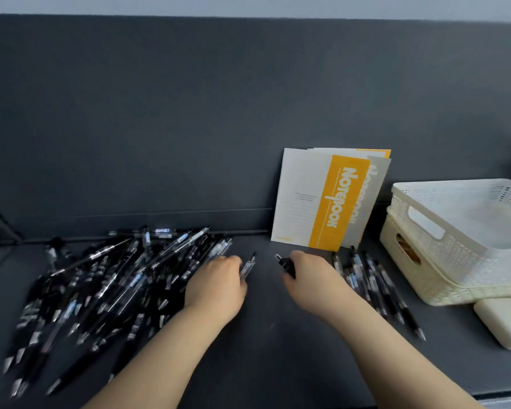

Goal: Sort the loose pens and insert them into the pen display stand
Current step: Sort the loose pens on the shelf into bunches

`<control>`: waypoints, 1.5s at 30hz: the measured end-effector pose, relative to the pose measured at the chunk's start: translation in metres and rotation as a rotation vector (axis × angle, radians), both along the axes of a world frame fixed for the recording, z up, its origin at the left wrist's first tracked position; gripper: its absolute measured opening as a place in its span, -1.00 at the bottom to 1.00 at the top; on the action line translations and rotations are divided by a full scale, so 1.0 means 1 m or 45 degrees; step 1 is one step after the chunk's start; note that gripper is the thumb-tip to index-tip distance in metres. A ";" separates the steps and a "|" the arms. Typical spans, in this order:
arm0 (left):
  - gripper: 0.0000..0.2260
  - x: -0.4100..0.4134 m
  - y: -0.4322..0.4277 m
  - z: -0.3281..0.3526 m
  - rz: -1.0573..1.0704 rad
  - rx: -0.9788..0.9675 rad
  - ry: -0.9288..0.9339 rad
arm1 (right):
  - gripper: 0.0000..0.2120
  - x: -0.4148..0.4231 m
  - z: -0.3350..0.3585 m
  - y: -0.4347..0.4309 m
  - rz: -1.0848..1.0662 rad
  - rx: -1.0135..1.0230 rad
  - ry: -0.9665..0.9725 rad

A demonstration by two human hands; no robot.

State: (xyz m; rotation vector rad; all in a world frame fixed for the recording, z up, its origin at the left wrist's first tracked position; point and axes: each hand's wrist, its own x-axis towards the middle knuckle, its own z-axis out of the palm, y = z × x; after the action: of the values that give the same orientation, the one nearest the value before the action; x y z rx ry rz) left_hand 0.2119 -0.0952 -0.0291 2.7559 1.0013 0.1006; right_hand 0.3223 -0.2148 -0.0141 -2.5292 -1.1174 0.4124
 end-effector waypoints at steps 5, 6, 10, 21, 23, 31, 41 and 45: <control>-0.80 -0.036 0.008 0.004 0.000 -0.029 0.153 | -0.85 -0.018 -0.016 0.025 -0.081 0.002 0.355; -0.80 -0.040 0.006 0.003 -0.016 -0.029 0.227 | -0.86 -0.022 -0.017 0.029 -0.124 0.036 0.447; -0.81 -0.044 0.002 -0.003 -0.082 -0.031 0.345 | -0.82 -0.041 -0.021 0.038 -0.233 0.147 0.626; -0.62 -0.043 0.074 0.015 0.138 0.105 0.284 | -0.90 -0.070 -0.032 0.055 -0.491 0.581 1.000; -0.55 -0.038 0.075 0.013 0.103 0.087 0.372 | -0.90 -0.073 -0.032 0.056 -0.496 0.574 0.993; -0.73 -0.030 0.070 0.014 0.006 -0.062 0.375 | -0.89 -0.074 -0.035 0.054 -0.521 0.547 0.922; -0.79 -0.055 0.093 0.023 0.085 -0.451 0.025 | -0.81 -0.066 -0.026 0.071 -0.232 0.253 0.369; -0.76 -0.074 0.086 0.028 0.148 -0.966 -0.431 | -0.83 -0.071 -0.025 0.085 -0.136 0.355 0.553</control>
State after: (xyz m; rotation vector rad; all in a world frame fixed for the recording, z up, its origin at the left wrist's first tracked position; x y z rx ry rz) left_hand 0.1382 -0.0089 -0.0014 1.9177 0.8689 0.1590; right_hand 0.2512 -0.1301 -0.0388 -2.1090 -0.8069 0.6847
